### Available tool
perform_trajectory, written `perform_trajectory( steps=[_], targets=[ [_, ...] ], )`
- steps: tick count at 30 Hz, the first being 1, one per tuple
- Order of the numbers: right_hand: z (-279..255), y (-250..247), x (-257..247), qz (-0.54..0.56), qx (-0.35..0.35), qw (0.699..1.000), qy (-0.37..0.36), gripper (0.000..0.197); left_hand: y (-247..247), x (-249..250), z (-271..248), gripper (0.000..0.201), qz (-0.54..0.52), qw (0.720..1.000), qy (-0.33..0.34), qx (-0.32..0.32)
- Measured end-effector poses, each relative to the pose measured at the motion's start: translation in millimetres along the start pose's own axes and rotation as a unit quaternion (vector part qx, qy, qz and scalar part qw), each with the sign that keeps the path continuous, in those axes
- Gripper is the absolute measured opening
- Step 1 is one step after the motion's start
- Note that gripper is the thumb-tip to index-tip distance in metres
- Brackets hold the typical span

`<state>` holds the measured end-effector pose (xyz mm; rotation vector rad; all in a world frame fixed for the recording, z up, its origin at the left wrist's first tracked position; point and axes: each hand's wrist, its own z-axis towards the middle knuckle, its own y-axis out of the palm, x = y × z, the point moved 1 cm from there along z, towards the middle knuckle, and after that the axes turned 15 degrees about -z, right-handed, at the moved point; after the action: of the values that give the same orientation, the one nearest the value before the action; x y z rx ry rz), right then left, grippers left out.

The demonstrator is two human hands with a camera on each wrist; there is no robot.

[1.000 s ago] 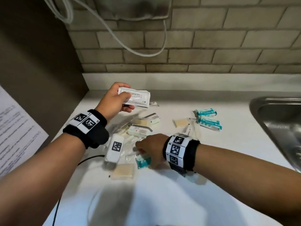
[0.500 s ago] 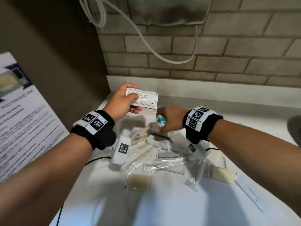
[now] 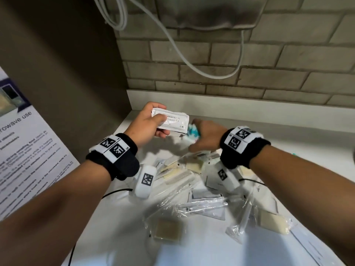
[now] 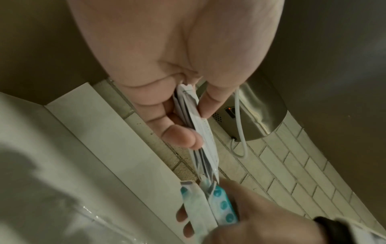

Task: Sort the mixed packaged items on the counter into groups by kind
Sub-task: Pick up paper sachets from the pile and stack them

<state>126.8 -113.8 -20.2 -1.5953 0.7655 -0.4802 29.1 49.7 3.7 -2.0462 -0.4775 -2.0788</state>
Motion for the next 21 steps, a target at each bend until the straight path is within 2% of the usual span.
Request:
perform_trajectory(
  steps=[2,4,7,9,11,14,21],
  targets=[
    [5.9,-11.2,18.7,-0.075,0.014,0.996,0.049,0.074,0.3,1.4,1.7,0.021,0.001,1.0,0.0,-0.004],
    [8.0,-5.7,32.2,-0.135,-0.034,0.987,0.074,0.073,0.9,3.4,3.3,0.022,-0.001,1.0,0.001,-0.007],
    [6.5,24.9,36.8,-0.103,-0.14,0.984,0.045,0.07,3.6,5.0,4.1,0.022,-0.002,1.0,0.001,-0.013],
    [3.7,39.3,35.7,-0.074,-0.164,0.983,0.029,0.073,6.4,4.9,4.1,0.022,0.0,1.0,-0.001,-0.018],
    [2.2,42.1,33.9,-0.078,-0.153,0.985,0.018,0.068,9.6,4.5,3.6,0.023,0.004,1.0,-0.003,-0.025],
    [-2.6,42.3,33.7,-0.102,-0.129,0.986,0.028,0.049,13.9,4.5,2.5,0.025,0.001,0.999,-0.004,-0.033],
    [-43.2,19.9,57.1,-0.087,-0.037,0.99,0.103,0.052,48.7,4.0,1.7,0.022,-0.006,0.997,0.006,-0.072]
  ],
)
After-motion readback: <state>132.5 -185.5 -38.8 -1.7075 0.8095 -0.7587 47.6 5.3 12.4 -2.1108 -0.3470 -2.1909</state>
